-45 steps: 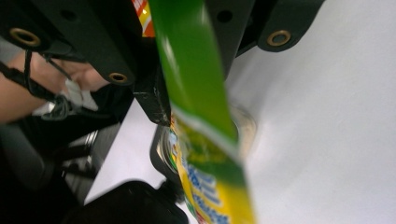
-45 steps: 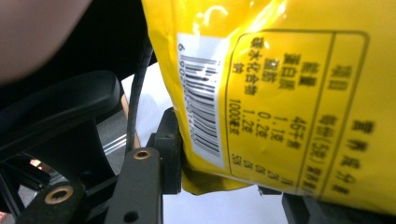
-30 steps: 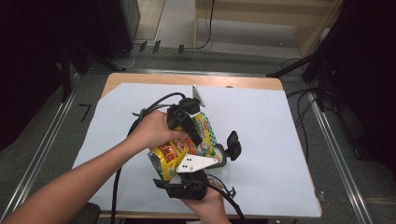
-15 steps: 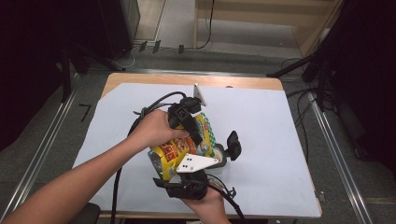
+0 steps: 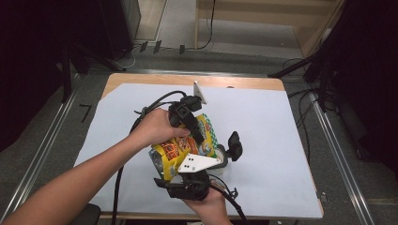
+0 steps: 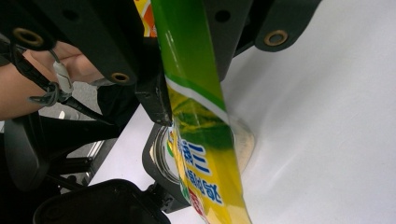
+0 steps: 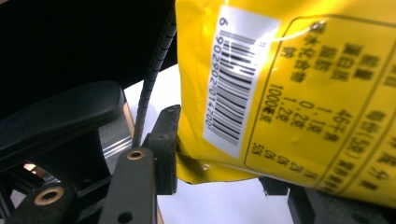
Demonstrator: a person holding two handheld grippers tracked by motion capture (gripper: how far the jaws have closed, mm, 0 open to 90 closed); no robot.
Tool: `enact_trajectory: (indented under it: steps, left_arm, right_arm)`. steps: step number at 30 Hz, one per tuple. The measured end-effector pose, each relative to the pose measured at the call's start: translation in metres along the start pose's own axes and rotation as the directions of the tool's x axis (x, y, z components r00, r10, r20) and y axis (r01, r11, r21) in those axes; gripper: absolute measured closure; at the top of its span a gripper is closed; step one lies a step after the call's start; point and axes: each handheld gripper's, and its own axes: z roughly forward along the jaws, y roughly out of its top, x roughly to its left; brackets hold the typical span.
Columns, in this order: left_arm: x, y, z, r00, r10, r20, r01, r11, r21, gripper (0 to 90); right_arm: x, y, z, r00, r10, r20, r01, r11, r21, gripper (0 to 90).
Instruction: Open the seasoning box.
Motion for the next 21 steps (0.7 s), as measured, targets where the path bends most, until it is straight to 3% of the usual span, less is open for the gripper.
enact_trajectory:
  steps: [10, 21]
  left_arm:
    - [-0.0028, 0.0025, 0.0018, 0.9998, -0.013, -0.012, 0.013, 0.9999, 0.002, 84.6]
    - [-0.004, 0.0069, 0.0028, 0.9995, -0.019, -0.025, 0.019, 0.9995, 0.024, 84.6]
  right_arm:
    - [0.0031, 0.0003, 0.0024, 0.9988, -0.04, 0.027, 0.039, 0.999, 0.018, 58.4]
    - [0.0038, 0.0014, 0.0024, 1.0, -0.008, 0.003, 0.008, 1.0, -0.011, 58.8]
